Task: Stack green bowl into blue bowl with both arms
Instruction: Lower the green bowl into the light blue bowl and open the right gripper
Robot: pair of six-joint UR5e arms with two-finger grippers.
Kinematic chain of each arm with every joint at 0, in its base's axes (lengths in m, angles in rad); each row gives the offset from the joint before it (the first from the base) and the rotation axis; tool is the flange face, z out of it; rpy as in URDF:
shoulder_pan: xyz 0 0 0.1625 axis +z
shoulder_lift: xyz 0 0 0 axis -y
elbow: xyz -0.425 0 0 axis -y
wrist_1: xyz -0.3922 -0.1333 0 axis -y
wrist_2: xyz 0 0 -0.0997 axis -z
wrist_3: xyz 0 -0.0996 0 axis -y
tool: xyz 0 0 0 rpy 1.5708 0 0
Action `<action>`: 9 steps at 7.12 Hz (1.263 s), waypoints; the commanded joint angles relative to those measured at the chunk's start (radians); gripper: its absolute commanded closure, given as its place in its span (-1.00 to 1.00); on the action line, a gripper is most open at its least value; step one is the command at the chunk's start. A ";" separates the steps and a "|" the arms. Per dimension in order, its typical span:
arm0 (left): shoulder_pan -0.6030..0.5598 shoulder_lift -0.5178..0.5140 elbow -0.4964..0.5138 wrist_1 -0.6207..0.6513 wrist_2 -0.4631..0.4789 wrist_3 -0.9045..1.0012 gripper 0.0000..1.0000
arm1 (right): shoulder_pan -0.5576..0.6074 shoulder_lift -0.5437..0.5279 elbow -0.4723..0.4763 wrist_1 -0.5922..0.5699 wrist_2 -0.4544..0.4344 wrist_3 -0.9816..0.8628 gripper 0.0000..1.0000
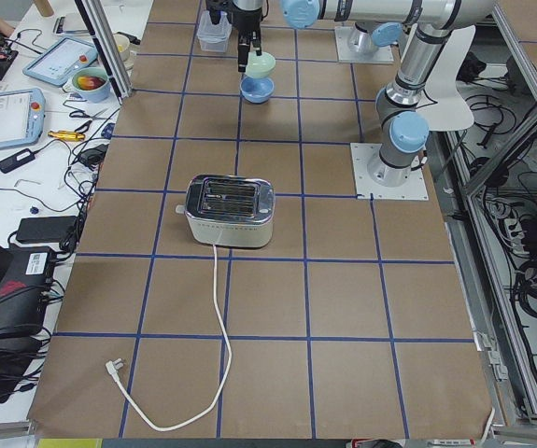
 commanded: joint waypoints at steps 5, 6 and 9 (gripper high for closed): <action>0.001 0.013 -0.008 0.004 0.004 -0.011 -1.00 | 0.038 0.096 0.002 -0.090 -0.012 0.001 -0.42; 0.001 0.013 -0.008 0.004 0.004 -0.011 -1.00 | 0.035 0.088 -0.004 -0.090 -0.014 0.001 -0.99; 0.001 0.013 -0.011 0.004 0.004 -0.013 -1.00 | -0.024 0.001 -0.143 0.085 -0.024 -0.011 -1.00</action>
